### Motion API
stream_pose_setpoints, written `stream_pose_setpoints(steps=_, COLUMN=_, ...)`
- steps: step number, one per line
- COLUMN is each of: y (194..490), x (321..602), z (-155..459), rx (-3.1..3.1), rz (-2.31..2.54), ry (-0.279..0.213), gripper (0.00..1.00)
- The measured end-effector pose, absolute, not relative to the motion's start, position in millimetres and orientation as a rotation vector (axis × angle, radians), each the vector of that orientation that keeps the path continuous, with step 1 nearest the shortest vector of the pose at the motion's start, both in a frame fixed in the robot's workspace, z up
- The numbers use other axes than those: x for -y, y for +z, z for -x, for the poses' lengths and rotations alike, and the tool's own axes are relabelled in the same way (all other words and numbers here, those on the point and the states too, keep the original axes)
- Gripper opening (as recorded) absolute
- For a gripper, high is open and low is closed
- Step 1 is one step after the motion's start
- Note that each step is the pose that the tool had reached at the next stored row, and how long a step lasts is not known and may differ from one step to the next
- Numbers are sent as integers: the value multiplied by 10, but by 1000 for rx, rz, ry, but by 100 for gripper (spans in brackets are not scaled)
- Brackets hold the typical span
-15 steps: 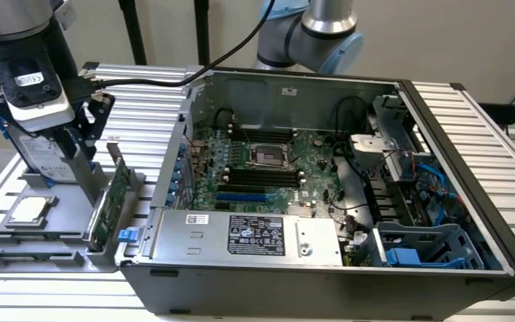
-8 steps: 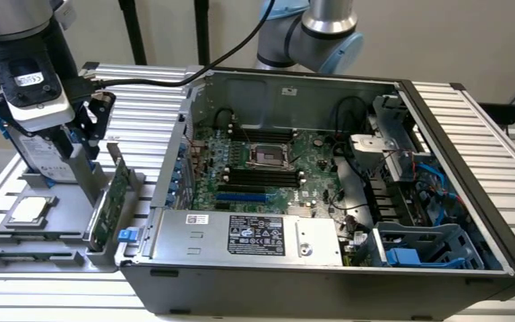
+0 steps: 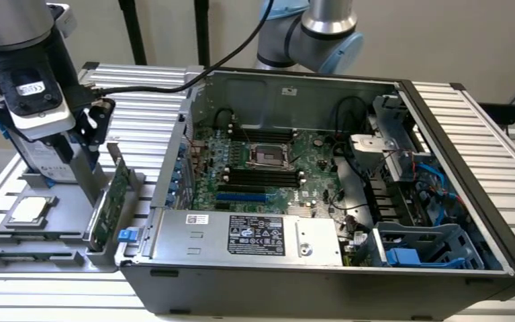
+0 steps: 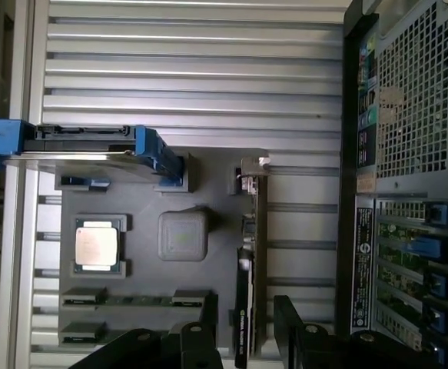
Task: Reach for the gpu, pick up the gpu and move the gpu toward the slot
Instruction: 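Pick up the gpu and move the gpu toward the slot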
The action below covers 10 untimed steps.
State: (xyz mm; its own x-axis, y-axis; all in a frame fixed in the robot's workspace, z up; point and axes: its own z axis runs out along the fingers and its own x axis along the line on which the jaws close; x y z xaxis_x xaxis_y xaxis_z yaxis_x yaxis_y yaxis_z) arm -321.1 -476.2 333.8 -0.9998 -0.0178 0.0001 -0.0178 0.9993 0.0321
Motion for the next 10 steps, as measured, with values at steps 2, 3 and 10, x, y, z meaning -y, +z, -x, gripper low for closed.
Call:
stream_pose_setpoints(steps=2, y=3302, x=4765, z=3212, rx=3141, rz=-28, ry=-50, gripper=42)
stream_pose_setpoints(steps=3, y=3284, x=4768, z=3213, rx=3142, rz=-28, ry=-51, gripper=42)
stream_pose_setpoints(steps=10, y=3156, x=4796, z=3215, rx=3147, rz=-28, ry=-50, gripper=42)
